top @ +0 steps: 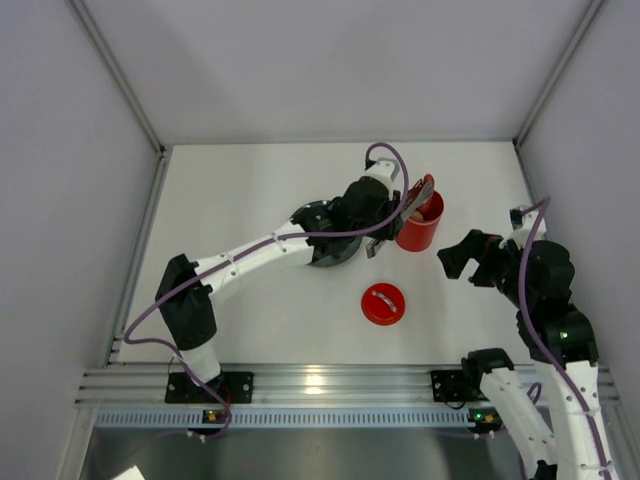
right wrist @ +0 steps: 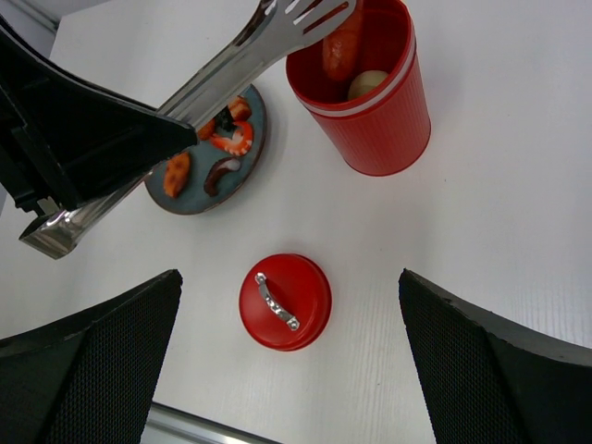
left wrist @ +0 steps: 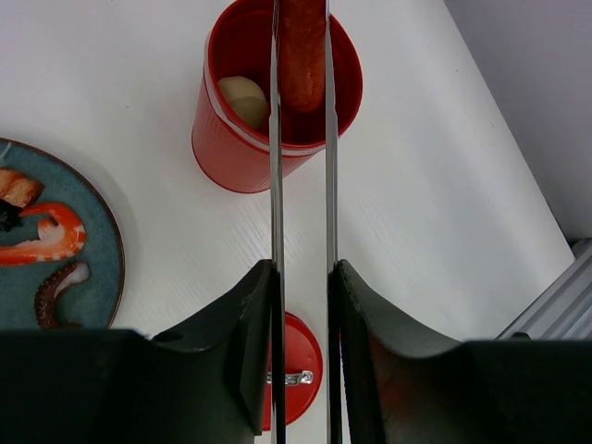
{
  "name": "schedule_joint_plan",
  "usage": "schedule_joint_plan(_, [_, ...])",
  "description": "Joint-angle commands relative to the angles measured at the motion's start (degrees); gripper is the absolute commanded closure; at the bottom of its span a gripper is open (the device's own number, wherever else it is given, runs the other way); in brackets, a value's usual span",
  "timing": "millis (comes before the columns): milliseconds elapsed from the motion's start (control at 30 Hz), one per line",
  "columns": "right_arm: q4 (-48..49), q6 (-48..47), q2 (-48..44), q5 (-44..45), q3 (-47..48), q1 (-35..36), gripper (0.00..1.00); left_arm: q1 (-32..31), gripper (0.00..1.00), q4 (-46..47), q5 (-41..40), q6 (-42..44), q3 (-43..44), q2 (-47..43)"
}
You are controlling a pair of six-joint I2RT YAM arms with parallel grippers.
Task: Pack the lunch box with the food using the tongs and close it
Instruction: Place the fake food in the packing box.
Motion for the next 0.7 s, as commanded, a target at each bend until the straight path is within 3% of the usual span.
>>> schedule_joint_plan(0, [0.15,-0.6,-0.03,0.35,2.59,-0.57,0.0,-0.2,0.84,2.31,0.03,0.79,4.07,-0.88])
schedule_joint_plan(200, [0.24,-0.52,-0.12,0.35,2.33,-0.57,0.01,-0.2,0.68,0.99,0.03,0.97,4.6,-0.62])
schedule_joint_plan(667, [0.24,-0.34,-0.64,0.44,1.62,-0.57,0.0,-0.2,0.53,-0.15,1.08,1.41,4.34,-0.8])
